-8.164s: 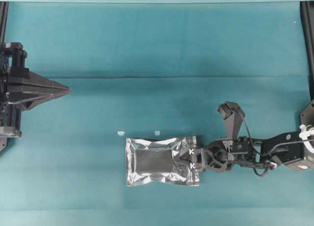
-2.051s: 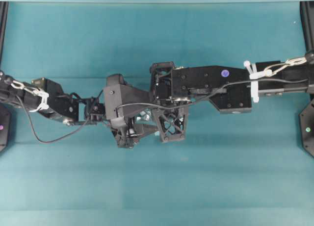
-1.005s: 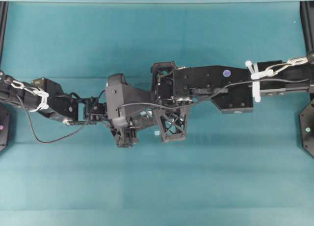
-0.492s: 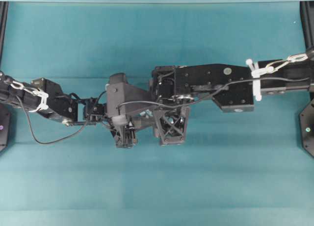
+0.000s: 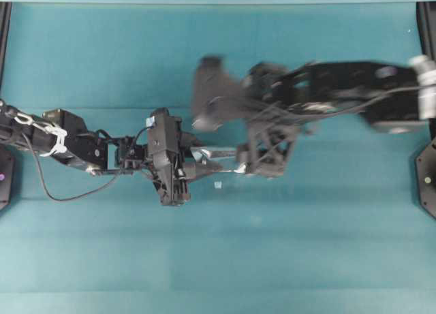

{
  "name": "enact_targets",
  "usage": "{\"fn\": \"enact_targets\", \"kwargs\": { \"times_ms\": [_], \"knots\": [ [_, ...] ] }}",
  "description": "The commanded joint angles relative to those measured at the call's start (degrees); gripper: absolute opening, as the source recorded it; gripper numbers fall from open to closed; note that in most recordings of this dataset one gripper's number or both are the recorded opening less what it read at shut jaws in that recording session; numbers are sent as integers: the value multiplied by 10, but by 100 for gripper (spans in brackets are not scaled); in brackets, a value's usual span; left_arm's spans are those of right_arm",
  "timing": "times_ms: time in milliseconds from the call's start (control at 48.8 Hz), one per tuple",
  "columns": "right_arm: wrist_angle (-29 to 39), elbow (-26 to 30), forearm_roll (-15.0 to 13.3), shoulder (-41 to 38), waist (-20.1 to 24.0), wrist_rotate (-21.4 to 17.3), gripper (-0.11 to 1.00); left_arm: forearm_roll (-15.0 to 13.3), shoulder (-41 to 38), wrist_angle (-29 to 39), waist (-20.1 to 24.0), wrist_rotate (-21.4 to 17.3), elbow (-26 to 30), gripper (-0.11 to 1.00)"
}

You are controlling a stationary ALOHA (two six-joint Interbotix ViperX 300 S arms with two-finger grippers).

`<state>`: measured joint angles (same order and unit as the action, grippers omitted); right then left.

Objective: Hand over the silver zip bag and make it stand upright.
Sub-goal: 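Open the right gripper and retract it to the right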

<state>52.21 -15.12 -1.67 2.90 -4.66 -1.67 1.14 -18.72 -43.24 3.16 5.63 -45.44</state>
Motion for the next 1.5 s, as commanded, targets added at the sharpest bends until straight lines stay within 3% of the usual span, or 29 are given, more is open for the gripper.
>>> {"fn": "enact_targets", "kwargs": {
  "times_ms": [0, 226, 615, 1477],
  "knots": [
    [-28, -33, -1, 55, -2, -18, 89, 1, 3, -3, -4, -1, 1, 30],
    [-102, -121, -2, 132, -2, -51, 89, 1, 4, -3, -4, -1, 2, 30],
    [-226, -235, -2, 247, -2, -54, 89, 2, 6, -3, -4, -1, 0, 30],
    [-273, -330, 4, 365, -3, -56, 89, 2, 15, -3, -9, -2, -11, 29]
  ]
}}
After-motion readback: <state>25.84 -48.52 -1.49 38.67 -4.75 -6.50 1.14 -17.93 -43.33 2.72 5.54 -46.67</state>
